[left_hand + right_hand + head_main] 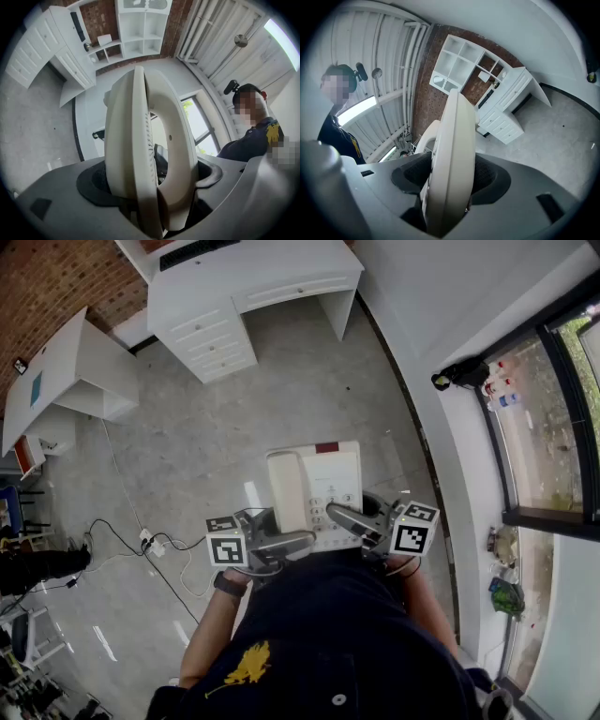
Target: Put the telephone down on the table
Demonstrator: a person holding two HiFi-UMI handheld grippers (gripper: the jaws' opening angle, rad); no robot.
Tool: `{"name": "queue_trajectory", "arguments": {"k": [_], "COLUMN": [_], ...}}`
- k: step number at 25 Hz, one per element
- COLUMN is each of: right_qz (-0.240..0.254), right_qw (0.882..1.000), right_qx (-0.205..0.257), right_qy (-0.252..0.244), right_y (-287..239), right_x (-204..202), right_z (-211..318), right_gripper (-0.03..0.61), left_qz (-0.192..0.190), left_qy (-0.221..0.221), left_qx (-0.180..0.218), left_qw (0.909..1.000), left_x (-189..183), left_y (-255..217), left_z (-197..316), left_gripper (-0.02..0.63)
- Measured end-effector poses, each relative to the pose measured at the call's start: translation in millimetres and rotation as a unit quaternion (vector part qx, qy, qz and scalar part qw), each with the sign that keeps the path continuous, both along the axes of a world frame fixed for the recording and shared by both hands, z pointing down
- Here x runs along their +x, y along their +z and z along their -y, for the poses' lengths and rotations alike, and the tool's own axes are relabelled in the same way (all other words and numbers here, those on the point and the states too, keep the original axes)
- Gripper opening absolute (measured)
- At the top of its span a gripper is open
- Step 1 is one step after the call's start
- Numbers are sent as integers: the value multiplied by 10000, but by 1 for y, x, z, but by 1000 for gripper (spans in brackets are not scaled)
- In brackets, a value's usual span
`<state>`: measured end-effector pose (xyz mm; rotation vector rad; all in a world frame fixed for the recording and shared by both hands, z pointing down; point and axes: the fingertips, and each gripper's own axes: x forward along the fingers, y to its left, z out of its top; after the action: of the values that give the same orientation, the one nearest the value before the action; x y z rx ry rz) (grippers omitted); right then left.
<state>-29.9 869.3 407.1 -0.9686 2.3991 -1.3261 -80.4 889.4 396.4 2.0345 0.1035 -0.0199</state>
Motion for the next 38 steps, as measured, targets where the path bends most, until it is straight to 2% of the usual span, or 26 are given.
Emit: {"name": "queue_trajectory", "arguments": {"k": [9, 12, 15, 21, 27, 30, 34, 38], "right_qz": [-11, 34, 109, 152, 11, 131, 238, 262], "right_qw": [9996, 9997, 9997, 9997, 9995, 9995, 9992, 9994], "right_qx": [-138, -29, 134, 194, 314, 238, 180, 127], "right_qy": [-237, -232, -188, -60, 45, 155, 283, 203], "right_y": [9, 7, -1, -29, -56, -57, -50, -39], "right_x": [-3, -6, -6, -19, -38, -42, -34, -17], "right_z": [9, 14, 16, 107, 144, 160, 189, 237], "right_gripper": [235, 235, 238, 255, 259, 259, 259, 259], "left_qz": [111, 153, -22, -306, -451, -462, -332, -259], "left_qy": [-372, -366, -432, -735, -791, -749, -800, -929], "left_qx": [-75, 48, 172, 314, 531, 619, 664, 620], "left_qw": [9992, 9992, 9989, 9963, 9944, 9942, 9940, 9934], "left_x": [-2, -5, -7, -24, -43, -48, -39, -21], "left_y": [6, 5, -6, -37, -60, -64, -56, -46], "left_z": [6, 11, 15, 104, 139, 157, 184, 230], "left_gripper": [445, 445, 440, 408, 407, 408, 408, 408]}}
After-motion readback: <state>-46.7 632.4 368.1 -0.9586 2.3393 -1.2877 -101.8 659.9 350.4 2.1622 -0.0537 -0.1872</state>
